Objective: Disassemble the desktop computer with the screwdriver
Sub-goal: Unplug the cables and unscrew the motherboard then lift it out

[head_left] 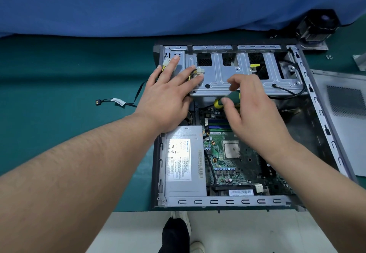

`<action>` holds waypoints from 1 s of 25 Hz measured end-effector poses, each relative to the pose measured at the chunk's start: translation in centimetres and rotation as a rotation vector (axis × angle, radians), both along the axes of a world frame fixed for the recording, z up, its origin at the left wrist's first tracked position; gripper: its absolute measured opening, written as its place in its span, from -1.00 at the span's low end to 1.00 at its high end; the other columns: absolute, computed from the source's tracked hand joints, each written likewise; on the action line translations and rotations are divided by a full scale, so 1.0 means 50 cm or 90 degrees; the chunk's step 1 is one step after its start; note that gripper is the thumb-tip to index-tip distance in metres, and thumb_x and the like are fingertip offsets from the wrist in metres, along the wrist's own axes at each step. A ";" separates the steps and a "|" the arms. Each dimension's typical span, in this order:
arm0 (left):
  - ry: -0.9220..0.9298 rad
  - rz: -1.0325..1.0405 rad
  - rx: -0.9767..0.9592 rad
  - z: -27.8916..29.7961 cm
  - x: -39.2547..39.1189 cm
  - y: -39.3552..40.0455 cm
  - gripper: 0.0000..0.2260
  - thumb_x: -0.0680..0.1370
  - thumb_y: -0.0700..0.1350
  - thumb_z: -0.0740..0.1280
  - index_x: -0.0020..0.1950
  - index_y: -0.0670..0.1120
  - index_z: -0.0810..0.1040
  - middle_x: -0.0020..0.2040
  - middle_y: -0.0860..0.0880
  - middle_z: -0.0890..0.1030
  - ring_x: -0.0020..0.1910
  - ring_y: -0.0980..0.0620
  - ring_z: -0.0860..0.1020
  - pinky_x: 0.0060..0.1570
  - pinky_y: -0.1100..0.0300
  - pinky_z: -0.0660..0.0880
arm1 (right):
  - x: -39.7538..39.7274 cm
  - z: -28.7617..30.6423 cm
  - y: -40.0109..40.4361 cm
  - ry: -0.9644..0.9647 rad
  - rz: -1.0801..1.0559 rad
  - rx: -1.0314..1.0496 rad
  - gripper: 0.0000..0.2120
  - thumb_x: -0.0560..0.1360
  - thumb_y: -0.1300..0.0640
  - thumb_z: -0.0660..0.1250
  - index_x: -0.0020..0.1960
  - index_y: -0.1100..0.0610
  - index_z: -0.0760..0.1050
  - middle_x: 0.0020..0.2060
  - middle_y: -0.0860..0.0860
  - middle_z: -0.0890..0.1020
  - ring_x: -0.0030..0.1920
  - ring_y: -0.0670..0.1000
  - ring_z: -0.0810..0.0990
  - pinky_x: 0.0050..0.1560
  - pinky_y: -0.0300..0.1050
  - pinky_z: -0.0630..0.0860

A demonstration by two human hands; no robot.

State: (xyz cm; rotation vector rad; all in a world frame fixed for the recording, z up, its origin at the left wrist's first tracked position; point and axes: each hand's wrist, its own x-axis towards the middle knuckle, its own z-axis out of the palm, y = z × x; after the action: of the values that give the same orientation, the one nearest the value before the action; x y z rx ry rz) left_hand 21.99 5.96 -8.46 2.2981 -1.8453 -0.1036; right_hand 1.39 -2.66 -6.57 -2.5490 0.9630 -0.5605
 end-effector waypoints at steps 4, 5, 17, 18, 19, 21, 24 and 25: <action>0.000 0.001 -0.008 -0.002 0.000 0.000 -0.48 0.66 0.03 0.20 0.62 0.25 0.21 0.65 0.19 0.16 0.67 -0.02 -0.12 0.61 -0.10 -0.12 | -0.007 -0.005 -0.001 -0.015 0.005 0.053 -0.60 0.51 0.21 0.32 0.33 0.15 0.37 0.13 -0.02 0.42 0.08 -0.03 0.41 0.07 -0.13 0.37; 0.001 0.001 -0.009 -0.003 0.000 0.000 -0.48 0.66 0.03 0.21 0.62 0.25 0.21 0.65 0.18 0.17 0.67 -0.02 -0.12 0.61 -0.10 -0.11 | -0.006 -0.007 0.001 -0.009 -0.003 0.061 -0.59 0.53 0.17 0.31 0.35 0.15 0.35 0.15 0.00 0.41 0.11 0.00 0.43 0.11 -0.10 0.40; -0.007 -0.001 -0.016 -0.007 0.002 -0.001 -0.48 0.66 0.03 0.22 0.62 0.24 0.23 0.65 0.18 0.19 0.67 -0.03 -0.10 0.61 -0.11 -0.09 | 0.001 -0.007 0.015 0.061 -0.034 -0.042 -0.71 0.62 0.06 0.26 0.30 0.13 0.39 0.14 0.09 0.46 -0.21 0.25 0.56 -0.30 0.04 0.46; -0.008 -0.001 -0.017 -0.007 0.002 -0.001 -0.48 0.66 0.03 0.22 0.61 0.25 0.23 0.65 0.18 0.19 0.67 -0.03 -0.10 0.61 -0.11 -0.09 | 0.000 -0.007 0.016 0.060 -0.025 -0.050 -0.70 0.58 0.12 0.29 0.29 0.12 0.39 0.13 0.09 0.45 -0.22 0.23 0.55 -0.31 0.02 0.44; -0.007 -0.001 -0.017 -0.007 0.001 -0.001 -0.48 0.66 0.03 0.22 0.61 0.25 0.23 0.65 0.18 0.19 0.67 -0.03 -0.10 0.61 -0.11 -0.09 | 0.000 -0.007 0.017 0.068 -0.027 -0.067 -0.67 0.51 0.17 0.30 0.27 0.11 0.40 0.12 0.09 0.45 -0.26 0.19 0.50 -0.32 -0.02 0.39; -0.005 0.000 -0.019 -0.008 0.002 -0.001 -0.48 0.65 0.02 0.22 0.61 0.25 0.23 0.64 0.18 0.19 0.67 -0.03 -0.10 0.61 -0.11 -0.09 | 0.001 -0.008 0.021 0.082 -0.055 -0.087 -0.65 0.49 0.14 0.30 0.26 0.11 0.40 0.11 0.09 0.46 -0.32 0.12 0.39 -0.32 -0.07 0.30; -0.007 -0.001 -0.017 -0.008 0.002 -0.001 -0.48 0.65 0.03 0.22 0.61 0.25 0.23 0.65 0.18 0.19 0.67 -0.03 -0.11 0.61 -0.12 -0.08 | 0.005 -0.006 0.023 0.074 -0.055 -0.075 -0.70 0.59 0.08 0.26 0.30 0.12 0.39 0.12 0.10 0.47 -0.33 0.17 0.47 -0.33 -0.06 0.30; -0.008 0.000 -0.015 -0.008 0.001 -0.001 -0.48 0.65 0.03 0.22 0.61 0.25 0.23 0.65 0.18 0.19 0.67 -0.03 -0.11 0.61 -0.12 -0.08 | 0.006 -0.005 0.022 0.072 -0.049 -0.078 -0.68 0.55 0.11 0.29 0.29 0.11 0.39 0.12 0.10 0.46 -0.31 0.15 0.45 -0.32 -0.07 0.31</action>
State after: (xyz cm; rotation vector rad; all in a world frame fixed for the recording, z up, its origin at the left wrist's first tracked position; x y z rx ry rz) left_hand 22.06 5.90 -8.88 2.2876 -1.8426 -0.0666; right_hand 1.70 -1.57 -6.84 -2.6863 1.1014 -0.5151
